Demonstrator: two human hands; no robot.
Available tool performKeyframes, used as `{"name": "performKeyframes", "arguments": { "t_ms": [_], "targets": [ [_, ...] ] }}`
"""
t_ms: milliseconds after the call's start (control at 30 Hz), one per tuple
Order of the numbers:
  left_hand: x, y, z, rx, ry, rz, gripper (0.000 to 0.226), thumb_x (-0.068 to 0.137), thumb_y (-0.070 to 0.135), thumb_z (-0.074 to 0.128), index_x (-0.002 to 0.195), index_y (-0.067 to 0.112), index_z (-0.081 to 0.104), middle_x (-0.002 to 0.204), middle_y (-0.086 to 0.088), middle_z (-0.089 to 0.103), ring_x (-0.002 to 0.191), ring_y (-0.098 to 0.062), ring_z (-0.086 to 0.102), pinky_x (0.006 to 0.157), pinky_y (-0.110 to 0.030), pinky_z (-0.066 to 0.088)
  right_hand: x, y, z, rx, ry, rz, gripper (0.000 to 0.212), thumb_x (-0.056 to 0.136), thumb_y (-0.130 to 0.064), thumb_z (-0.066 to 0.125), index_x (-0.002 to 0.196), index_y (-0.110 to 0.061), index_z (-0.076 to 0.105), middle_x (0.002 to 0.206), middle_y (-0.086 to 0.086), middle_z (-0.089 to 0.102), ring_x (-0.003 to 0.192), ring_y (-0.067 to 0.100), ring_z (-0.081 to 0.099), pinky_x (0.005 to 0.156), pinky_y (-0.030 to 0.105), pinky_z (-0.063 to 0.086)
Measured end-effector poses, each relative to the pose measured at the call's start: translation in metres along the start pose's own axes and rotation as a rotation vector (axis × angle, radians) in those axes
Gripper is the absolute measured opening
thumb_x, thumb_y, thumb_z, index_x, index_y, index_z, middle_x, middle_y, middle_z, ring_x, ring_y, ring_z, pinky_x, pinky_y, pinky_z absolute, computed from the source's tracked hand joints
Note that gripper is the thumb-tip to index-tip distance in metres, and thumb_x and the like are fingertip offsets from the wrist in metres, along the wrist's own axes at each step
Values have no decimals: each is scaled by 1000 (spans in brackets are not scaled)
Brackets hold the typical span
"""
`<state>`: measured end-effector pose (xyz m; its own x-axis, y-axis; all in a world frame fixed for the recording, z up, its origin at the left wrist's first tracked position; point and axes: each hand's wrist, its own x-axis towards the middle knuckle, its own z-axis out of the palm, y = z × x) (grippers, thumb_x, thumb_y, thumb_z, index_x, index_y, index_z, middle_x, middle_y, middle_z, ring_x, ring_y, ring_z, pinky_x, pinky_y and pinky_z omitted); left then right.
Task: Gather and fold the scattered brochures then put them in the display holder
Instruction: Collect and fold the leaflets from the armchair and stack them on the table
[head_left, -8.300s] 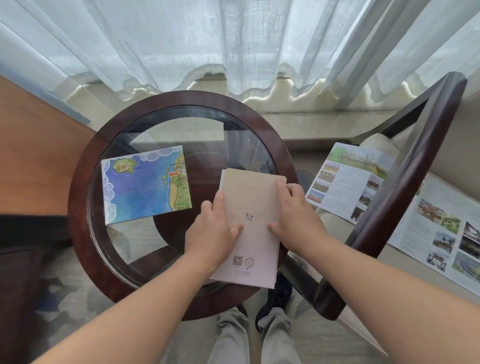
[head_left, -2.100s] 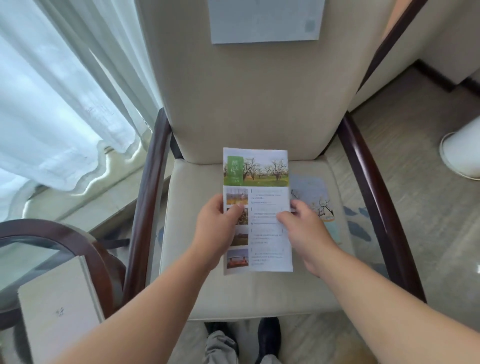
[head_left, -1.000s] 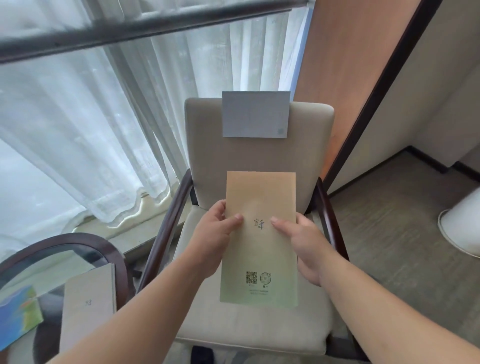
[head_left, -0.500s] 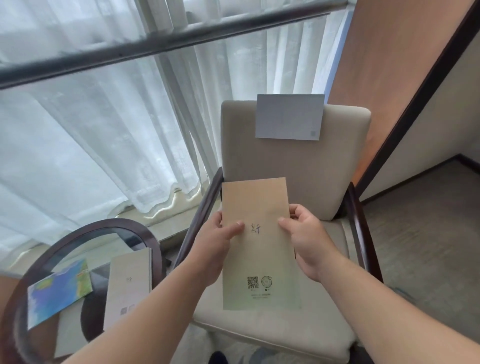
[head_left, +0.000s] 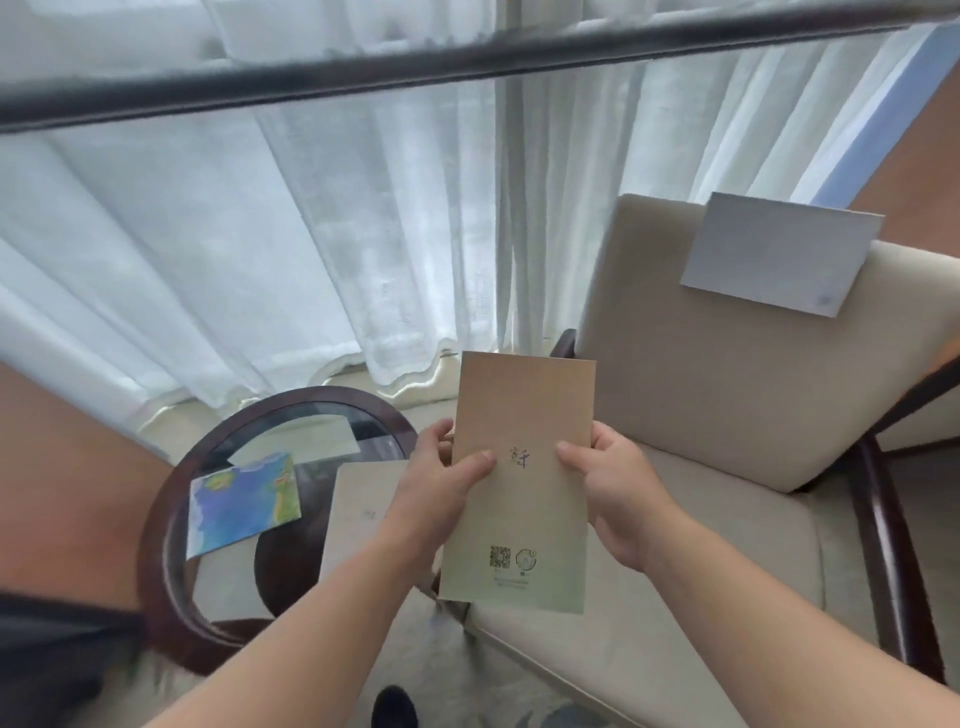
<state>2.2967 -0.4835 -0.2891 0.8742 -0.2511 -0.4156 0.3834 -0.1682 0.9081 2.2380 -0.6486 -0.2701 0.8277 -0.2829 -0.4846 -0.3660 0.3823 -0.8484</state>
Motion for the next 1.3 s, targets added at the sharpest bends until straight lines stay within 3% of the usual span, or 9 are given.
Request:
{"name": "performKeyframes", "arguments": {
  "t_ms": [300,467,633,733,867,933,1000,1100,1300],
  "targets": [
    [37,-21,-137,-153,-125,-45,27,90,8,59,105,28,69,105,-5,74,95,-29,71,79,-45,58,55,44,132,-221,73,75,27,89,-7,53,112,-18,61,103,4,74,92,24,71,83,44,57],
    [51,-37,-174,200,68,131,33,95,19,53,99,50,65,92,18,72,81,-3,68,65,-25,52,69,71,188,-435,31,117,75,81,-49,68,145,-35,32,126,-7,54,105,12,59,80,33,49],
    [52,-65,-167,470,-77,285,31,91,39,54,122,41,57,103,18,57,91,-2,57,78,-23,50,85,98,215,-341,-35,153,26,95,-36,54,120,-31,54,107,-10,67,93,10,67,67,28,58],
    [57,-78,-177,534,48,270,39,90,40,57,129,33,56,108,18,51,100,0,52,87,-21,45,104,107,206,-290,-3,222,21,102,-24,42,111,-25,61,100,1,75,87,22,73,74,45,61],
    [77,-99,-201,655,196,-5,46,93,42,53,136,30,43,120,13,47,115,-8,46,95,-31,41,125,125,192,-162,-79,353,20,102,-22,44,114,-20,60,99,3,76,85,25,75,73,45,61],
    [88,-111,-205,622,120,-120,21,93,41,52,111,29,53,106,14,60,101,-11,58,84,-36,50,133,138,190,-176,-88,385,19,101,-23,45,113,-22,59,99,1,76,85,22,75,69,41,61],
    [101,-124,-206,639,148,-124,12,94,38,54,90,27,54,83,11,64,78,-11,59,68,-33,48,143,153,188,-313,-31,352,16,99,-28,48,113,-26,56,101,-3,74,83,18,74,69,40,62],
    [119,-150,-208,701,175,-130,12,95,36,54,89,26,53,72,8,59,66,-8,54,52,-29,38,159,172,182,-617,38,272,25,94,-30,56,118,-29,47,104,-8,67,83,13,71,71,41,62],
    [146,-198,-203,839,154,-173,14,96,31,52,106,22,55,93,4,60,81,-17,55,62,-33,39,184,205,187,-941,-12,261,31,88,-25,56,118,-26,47,117,0,44,89,21,62,79,42,57]
  ]
}}
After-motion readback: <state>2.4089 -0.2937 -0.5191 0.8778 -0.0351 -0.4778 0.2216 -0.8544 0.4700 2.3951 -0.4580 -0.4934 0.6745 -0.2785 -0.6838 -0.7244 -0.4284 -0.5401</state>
